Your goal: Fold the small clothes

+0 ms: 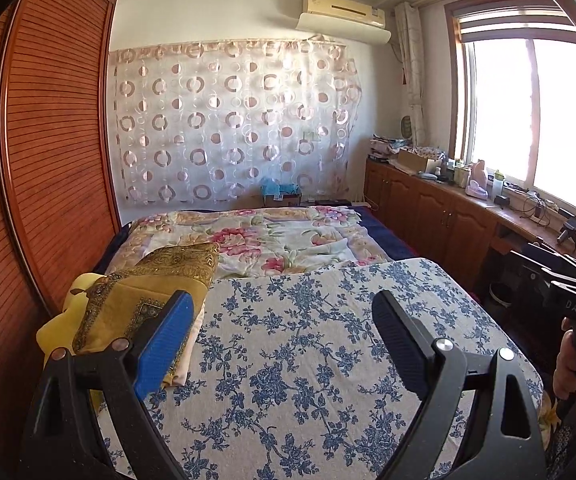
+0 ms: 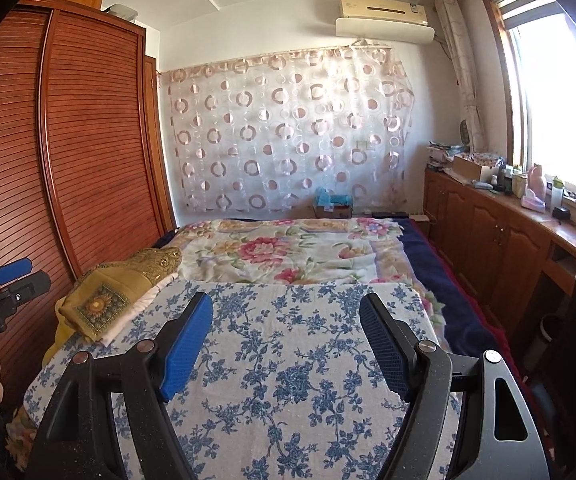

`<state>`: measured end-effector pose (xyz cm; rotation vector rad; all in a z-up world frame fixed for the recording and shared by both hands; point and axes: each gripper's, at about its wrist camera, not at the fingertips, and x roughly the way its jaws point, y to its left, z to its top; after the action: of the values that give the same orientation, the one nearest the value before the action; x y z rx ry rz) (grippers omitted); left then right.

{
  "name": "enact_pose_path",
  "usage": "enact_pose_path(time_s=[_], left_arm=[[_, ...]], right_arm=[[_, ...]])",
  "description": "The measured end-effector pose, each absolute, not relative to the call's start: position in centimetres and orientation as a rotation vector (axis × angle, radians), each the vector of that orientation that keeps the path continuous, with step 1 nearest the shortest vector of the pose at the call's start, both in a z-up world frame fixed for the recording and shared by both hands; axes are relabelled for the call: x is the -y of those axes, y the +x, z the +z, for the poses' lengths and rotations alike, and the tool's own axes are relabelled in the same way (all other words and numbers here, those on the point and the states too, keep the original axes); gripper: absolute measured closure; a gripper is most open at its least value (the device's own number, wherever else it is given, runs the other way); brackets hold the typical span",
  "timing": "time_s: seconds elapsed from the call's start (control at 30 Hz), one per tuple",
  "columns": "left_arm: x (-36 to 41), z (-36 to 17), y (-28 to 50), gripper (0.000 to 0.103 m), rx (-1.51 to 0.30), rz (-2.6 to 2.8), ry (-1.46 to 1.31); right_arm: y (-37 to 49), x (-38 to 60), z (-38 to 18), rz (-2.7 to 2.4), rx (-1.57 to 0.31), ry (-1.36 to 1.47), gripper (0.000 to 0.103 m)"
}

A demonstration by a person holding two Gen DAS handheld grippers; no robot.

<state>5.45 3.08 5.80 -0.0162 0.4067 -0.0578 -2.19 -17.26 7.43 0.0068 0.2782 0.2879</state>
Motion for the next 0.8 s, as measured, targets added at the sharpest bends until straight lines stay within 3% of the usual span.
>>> enact_pose_path(time_s=[0.8], left_arm=[[-3.30,5.86,5.45,0.012,-0.406,-0.058,-0.016]], right_arm=[[-1.78,17.26,7.33,0.284,-0.278,0.000,0.026]])
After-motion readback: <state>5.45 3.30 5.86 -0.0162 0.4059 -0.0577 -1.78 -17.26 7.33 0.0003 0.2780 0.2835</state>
